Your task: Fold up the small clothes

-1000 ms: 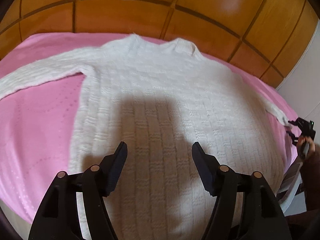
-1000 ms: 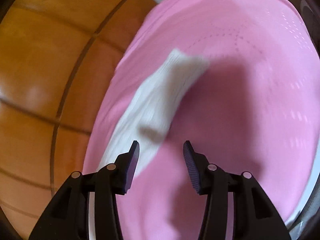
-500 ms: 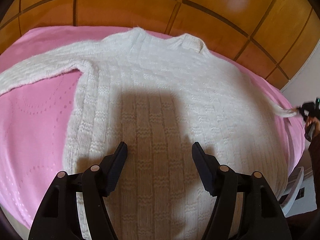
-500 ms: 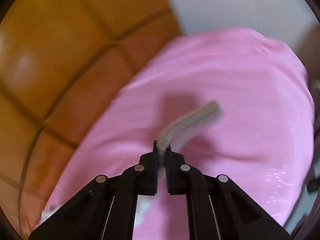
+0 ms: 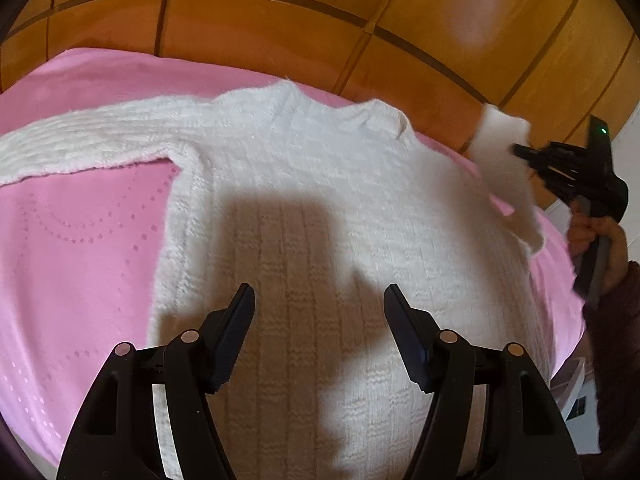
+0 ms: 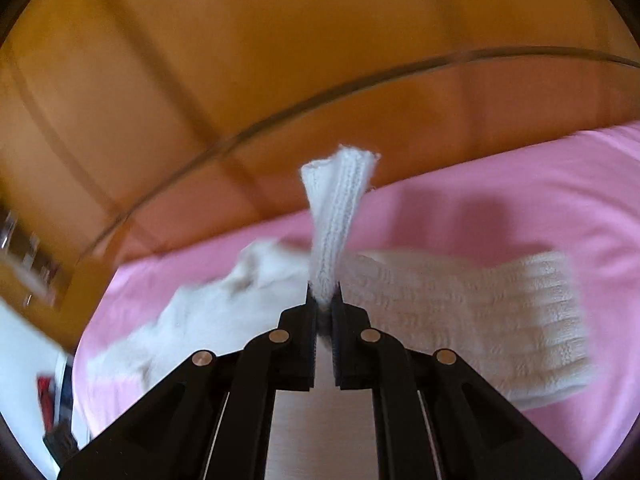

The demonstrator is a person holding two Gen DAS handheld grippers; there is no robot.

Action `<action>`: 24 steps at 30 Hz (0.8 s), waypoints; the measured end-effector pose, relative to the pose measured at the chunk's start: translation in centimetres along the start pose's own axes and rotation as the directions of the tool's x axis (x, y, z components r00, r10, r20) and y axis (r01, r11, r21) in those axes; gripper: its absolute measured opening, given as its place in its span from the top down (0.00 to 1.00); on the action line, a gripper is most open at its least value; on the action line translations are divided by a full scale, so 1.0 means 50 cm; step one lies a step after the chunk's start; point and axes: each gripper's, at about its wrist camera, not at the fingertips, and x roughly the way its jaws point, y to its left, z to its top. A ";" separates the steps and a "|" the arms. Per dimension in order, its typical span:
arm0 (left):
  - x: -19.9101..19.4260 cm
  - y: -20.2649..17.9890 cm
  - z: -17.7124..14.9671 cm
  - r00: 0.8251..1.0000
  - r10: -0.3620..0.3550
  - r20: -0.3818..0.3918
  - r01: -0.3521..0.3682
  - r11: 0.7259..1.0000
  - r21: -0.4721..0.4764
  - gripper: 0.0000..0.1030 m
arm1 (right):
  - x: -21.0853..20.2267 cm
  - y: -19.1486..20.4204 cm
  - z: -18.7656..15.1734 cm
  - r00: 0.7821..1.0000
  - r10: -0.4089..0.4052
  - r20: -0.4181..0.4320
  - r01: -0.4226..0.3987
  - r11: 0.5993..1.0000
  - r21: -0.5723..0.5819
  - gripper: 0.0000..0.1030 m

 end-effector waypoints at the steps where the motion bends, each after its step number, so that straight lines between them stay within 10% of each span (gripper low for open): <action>1: -0.002 0.003 0.003 1.000 -0.006 0.003 0.006 1.000 -0.006 0.36 | 0.021 0.034 -0.015 1.000 0.017 -0.023 -0.018 1.000 -0.025 0.95; 5: -0.003 0.011 0.020 0.999 -0.030 0.017 0.031 0.999 -0.034 0.36 | 0.075 0.139 -0.077 0.991 0.085 -0.101 -0.095 0.990 -0.102 0.78; 7: 0.001 0.016 0.029 0.998 -0.057 0.017 0.058 0.997 -0.056 0.36 | 0.065 0.151 -0.100 0.990 0.110 -0.086 -0.117 0.989 -0.087 0.47; 19: 0.125 -0.008 0.123 0.984 -0.167 -0.054 0.157 0.976 -0.153 0.38 | -0.138 -0.088 -0.192 1.000 -0.009 -0.008 0.010 0.993 0.119 0.31; 24: 0.221 -0.034 0.164 0.974 -0.190 -0.124 0.165 0.968 -0.187 0.61 | -0.194 -0.198 -0.248 0.996 -0.085 -0.007 0.084 0.959 0.270 0.24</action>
